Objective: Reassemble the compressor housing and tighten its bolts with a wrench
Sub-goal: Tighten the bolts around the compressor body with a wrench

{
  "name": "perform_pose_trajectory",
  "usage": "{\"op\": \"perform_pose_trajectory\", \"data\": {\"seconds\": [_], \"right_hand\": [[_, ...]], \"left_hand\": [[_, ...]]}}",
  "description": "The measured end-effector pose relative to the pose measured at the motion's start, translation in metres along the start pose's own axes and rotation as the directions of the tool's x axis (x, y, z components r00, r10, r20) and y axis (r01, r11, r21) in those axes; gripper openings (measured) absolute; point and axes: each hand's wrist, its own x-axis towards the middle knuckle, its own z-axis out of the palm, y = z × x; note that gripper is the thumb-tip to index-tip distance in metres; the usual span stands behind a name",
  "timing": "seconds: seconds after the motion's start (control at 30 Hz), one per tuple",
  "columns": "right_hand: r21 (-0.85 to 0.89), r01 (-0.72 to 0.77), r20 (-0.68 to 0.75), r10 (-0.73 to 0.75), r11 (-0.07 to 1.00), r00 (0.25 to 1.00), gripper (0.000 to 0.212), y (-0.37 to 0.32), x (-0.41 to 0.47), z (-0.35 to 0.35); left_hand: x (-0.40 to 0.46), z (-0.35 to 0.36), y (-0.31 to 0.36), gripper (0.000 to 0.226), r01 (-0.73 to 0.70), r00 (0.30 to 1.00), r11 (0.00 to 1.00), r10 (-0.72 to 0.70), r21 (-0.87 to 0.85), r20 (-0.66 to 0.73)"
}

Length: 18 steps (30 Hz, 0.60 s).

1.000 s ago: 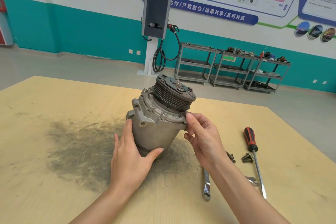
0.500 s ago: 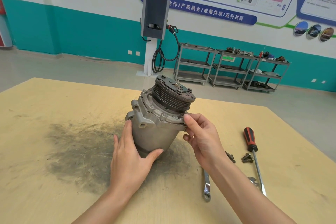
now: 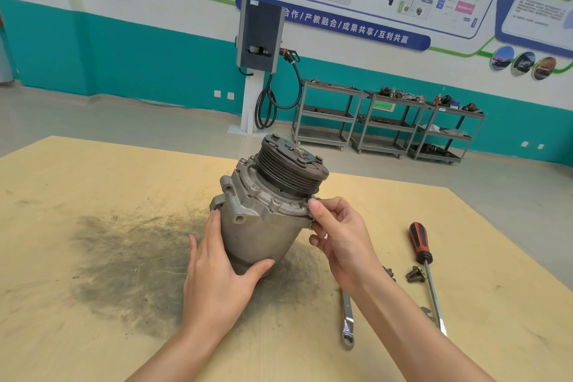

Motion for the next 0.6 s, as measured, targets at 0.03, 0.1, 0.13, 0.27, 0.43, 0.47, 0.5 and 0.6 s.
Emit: {"op": "perform_pose_trajectory", "data": {"seconds": [0.03,0.1,0.13,0.27,0.43,0.47,0.5,0.6], "right_hand": [[-0.007,-0.009,-0.003,0.009,1.0,1.0,0.024,-0.001,0.001,0.0],[0.008,-0.018,0.031,0.018,1.0,0.999,0.028,-0.003,0.001,-0.004],[0.029,-0.019,0.06,0.017,0.999,0.998,0.028,-0.003,0.001,-0.007],[0.077,-0.011,0.107,0.003,0.997,0.994,0.023,0.0,-0.001,-0.012],[0.051,-0.042,-0.006,0.043,0.998,0.999,0.022,0.0,0.002,-0.002],[0.045,-0.039,-0.017,0.04,0.998,0.999,0.023,0.0,0.003,-0.001],[0.044,-0.03,-0.014,0.03,0.999,0.999,0.025,0.0,0.003,-0.001],[0.054,0.009,0.04,-0.012,0.998,0.999,0.025,0.002,0.001,-0.006]], "left_hand": [[0.0,0.0,0.0,0.117,0.002,1.0,1.0,-0.002,0.0,0.0],[0.0,0.0,0.0,0.117,0.002,1.0,1.0,-0.002,-0.003,0.005],[0.0,0.001,0.0,0.117,0.001,1.0,1.0,-0.001,-0.006,0.007],[0.0,0.001,-0.001,0.117,-0.002,1.0,1.0,0.002,-0.003,0.007],[0.001,0.001,-0.001,0.118,-0.001,1.0,1.0,0.001,-0.01,0.002],[0.001,0.001,-0.001,0.118,0.0,1.0,1.0,0.0,-0.009,0.0],[0.002,0.002,-0.001,0.117,0.001,1.0,1.0,-0.001,-0.008,-0.003],[0.002,0.002,-0.001,0.117,-0.005,1.0,1.0,0.005,-0.009,-0.004]]}}
